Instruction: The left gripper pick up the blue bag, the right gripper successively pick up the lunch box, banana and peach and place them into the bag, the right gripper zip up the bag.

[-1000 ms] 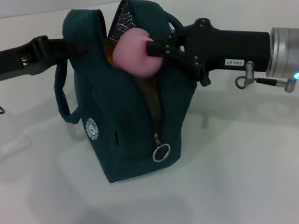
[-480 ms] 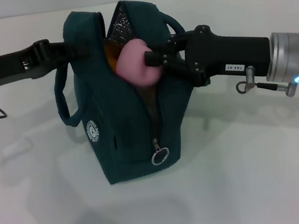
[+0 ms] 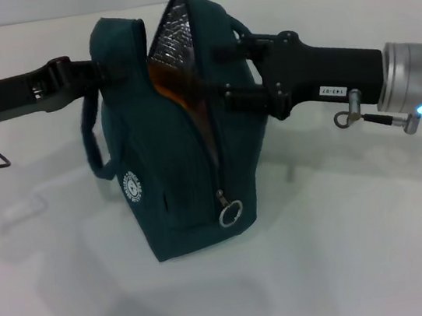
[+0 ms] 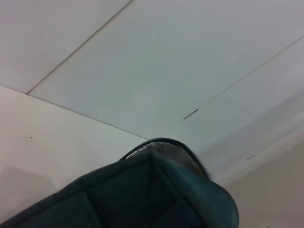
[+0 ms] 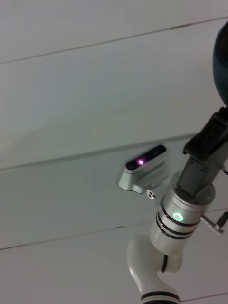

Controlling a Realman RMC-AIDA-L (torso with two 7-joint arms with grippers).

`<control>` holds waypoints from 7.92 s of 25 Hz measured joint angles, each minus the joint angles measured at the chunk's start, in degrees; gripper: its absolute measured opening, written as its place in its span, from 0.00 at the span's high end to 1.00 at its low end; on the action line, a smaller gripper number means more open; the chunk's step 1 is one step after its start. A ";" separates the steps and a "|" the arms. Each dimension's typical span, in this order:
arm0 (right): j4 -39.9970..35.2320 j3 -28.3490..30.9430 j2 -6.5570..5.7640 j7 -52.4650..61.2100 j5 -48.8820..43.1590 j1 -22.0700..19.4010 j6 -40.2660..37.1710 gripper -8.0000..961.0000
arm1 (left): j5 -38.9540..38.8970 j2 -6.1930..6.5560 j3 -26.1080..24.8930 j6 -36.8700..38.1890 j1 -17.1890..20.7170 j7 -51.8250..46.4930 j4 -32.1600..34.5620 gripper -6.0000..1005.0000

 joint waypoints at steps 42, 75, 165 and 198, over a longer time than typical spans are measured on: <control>-6.36 15.58 -2.32 14.29 -19.41 -0.52 10.64 0.20 | 0.04 -0.10 0.27 0.26 0.08 0.86 0.00 0.94; -1.18 14.36 0.18 10.77 -26.50 7.14 19.22 0.31 | -0.13 0.19 -0.01 -0.01 -0.64 2.19 -2.11 0.94; -12.93 31.49 -1.41 11.19 -22.29 -12.07 -6.29 0.86 | -11.80 -2.04 11.86 -2.30 -1.34 9.76 -16.35 0.94; -4.76 34.57 -0.69 -2.46 -53.13 -12.91 -34.28 0.25 | -12.19 -2.04 11.55 -3.70 -0.97 10.98 -17.05 0.94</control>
